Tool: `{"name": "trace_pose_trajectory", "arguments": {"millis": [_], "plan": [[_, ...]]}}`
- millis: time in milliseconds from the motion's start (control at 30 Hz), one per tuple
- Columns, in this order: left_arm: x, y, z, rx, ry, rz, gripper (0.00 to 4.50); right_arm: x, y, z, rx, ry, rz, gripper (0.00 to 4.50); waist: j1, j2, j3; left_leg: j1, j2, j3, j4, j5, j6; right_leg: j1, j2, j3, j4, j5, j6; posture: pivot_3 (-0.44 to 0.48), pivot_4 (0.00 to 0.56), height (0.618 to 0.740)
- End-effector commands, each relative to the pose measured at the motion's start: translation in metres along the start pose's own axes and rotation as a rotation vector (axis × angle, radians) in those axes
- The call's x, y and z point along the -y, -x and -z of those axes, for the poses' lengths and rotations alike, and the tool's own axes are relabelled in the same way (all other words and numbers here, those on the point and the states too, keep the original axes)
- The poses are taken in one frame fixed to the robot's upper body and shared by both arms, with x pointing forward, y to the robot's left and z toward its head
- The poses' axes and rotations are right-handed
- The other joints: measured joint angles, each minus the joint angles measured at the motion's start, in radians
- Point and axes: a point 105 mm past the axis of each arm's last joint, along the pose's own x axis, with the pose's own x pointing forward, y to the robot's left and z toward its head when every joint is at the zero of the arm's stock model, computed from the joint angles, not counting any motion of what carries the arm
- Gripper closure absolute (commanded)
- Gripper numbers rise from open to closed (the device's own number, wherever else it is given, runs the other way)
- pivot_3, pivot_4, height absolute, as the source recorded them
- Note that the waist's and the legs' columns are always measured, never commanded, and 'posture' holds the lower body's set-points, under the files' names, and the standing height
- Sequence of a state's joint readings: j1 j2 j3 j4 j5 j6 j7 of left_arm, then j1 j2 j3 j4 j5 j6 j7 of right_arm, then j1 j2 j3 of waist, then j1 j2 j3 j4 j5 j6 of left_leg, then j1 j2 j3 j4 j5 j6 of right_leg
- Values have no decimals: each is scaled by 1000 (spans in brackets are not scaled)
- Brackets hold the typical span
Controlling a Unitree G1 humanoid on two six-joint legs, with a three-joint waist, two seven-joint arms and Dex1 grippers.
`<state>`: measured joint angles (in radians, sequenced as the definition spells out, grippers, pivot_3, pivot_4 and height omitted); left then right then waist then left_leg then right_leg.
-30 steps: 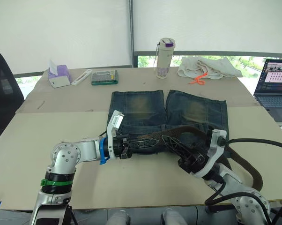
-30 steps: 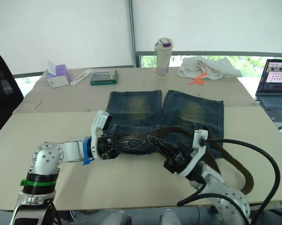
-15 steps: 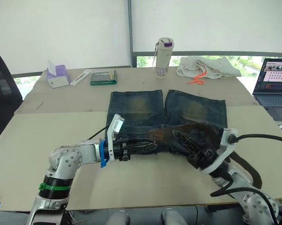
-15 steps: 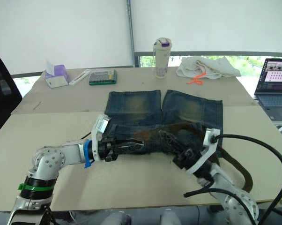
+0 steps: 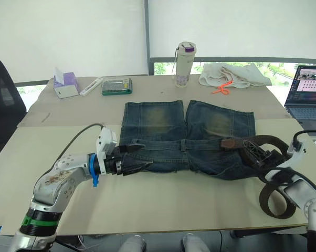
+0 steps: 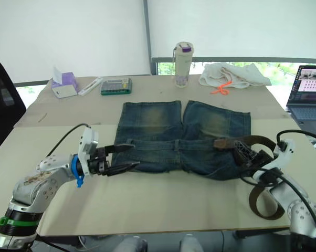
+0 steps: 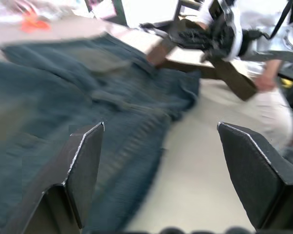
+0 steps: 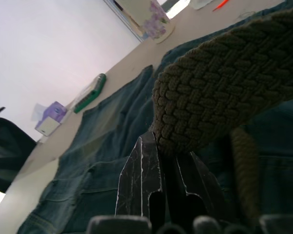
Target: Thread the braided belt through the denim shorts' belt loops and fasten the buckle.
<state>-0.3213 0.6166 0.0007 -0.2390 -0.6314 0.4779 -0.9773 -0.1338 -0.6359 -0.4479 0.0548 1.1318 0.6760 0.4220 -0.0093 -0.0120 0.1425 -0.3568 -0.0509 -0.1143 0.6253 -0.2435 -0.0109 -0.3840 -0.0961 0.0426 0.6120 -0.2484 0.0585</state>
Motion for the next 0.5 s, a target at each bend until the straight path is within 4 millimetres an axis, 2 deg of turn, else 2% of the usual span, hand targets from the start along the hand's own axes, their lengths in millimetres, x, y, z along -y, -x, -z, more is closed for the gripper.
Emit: {"name": "trace_pose_trajectory", "arguments": {"millis": [33, 133, 267, 500], "plan": [[3, -8, -22, 21, -161, 32, 561, 8, -3, -19, 8, 83, -19, 4500, -1, 0, 0, 0, 0, 1, 0, 0, 0, 0, 0, 0, 0, 0, 0, 0, 150, 740], [6, -11, -30, 30, -199, 52, 561, 11, -7, -33, 31, 69, -45, 4500, -3, 0, 0, 1, 0, 1, 0, -1, 1, 0, 1, 1, 0, 0, 0, 0, 150, 740], [6, -10, -36, 42, -218, 54, 561, 11, -9, -39, 26, 64, -82, 4500, -6, 0, 0, 1, 1, 2, 0, -1, 1, 0, 2, 2, 1, 0, 0, 0, 150, 740], [2, -13, -38, 4, -277, 57, 561, 16, -16, -22, -50, 117, -89, 4500, -4, 0, 0, 1, 2, 3, 1, -1, 1, 0, 2, 2, 0, 1, 0, 0, 150, 740]]}}
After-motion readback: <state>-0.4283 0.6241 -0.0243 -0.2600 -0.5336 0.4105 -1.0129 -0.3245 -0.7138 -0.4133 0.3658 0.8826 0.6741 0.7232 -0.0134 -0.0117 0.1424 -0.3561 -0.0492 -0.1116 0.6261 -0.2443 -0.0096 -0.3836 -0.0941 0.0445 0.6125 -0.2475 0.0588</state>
